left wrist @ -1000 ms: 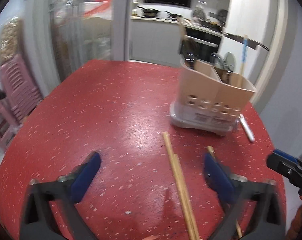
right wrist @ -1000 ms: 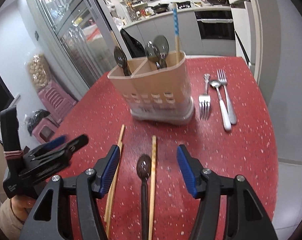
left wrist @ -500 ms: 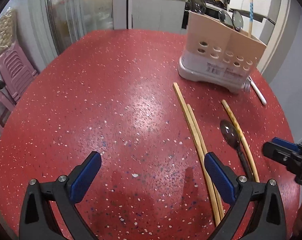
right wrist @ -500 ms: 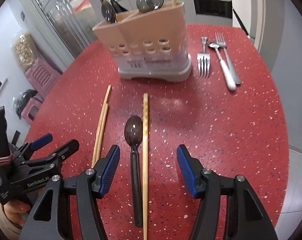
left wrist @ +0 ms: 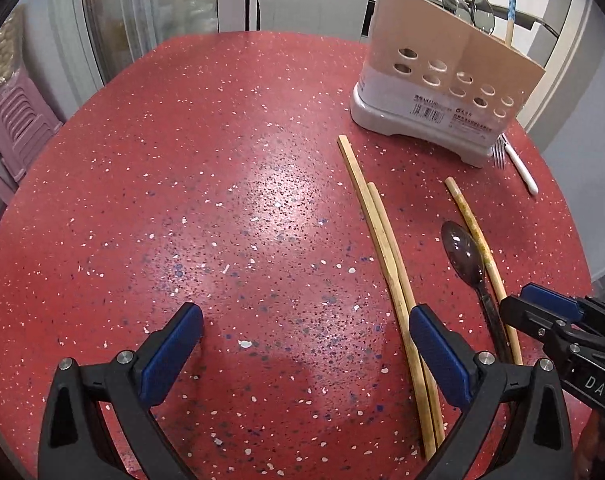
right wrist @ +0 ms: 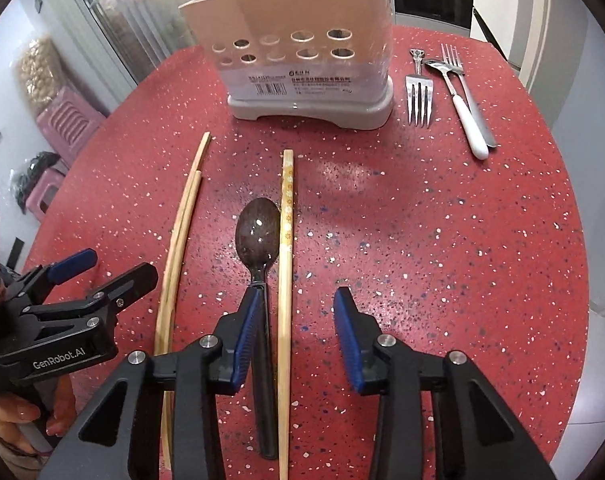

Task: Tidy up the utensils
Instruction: 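Pull both tools back toward the chopsticks and spoon left on the table, then grasp the yellow-patterned chopstick with the right tool while the left grasps a wooden chopstick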

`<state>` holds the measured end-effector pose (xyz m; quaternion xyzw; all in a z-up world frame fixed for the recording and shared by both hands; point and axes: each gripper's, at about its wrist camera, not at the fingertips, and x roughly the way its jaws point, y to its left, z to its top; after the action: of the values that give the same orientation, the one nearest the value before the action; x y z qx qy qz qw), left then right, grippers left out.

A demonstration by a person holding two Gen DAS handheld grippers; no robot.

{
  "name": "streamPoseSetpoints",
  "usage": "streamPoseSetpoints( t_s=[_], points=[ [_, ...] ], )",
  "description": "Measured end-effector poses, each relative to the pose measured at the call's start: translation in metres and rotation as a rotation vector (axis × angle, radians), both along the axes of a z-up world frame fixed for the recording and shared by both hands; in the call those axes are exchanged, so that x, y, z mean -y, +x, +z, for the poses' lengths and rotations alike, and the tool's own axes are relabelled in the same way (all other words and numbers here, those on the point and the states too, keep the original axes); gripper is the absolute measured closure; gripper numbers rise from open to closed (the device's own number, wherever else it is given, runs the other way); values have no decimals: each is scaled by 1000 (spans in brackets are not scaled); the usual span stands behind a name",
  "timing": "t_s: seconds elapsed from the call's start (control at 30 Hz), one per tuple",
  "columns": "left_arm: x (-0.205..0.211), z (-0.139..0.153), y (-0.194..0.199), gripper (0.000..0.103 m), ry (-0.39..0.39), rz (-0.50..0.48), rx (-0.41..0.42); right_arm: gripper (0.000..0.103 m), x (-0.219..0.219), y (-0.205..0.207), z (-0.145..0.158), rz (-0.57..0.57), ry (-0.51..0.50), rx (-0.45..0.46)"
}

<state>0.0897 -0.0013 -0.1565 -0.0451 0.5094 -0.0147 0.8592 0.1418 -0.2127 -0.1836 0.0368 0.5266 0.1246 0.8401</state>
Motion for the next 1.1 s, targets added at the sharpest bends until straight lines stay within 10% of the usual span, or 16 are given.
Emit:
streamPoseSetpoints(
  t_s=[0.43, 1.1],
  points=[
    [-1, -10, 7, 0, 45, 16, -9, 78, -10, -3, -3, 63, -191, 54],
    [-10, -11, 59, 0, -15, 23, -30, 80, 12, 4, 1, 49, -115, 28]
  ],
)
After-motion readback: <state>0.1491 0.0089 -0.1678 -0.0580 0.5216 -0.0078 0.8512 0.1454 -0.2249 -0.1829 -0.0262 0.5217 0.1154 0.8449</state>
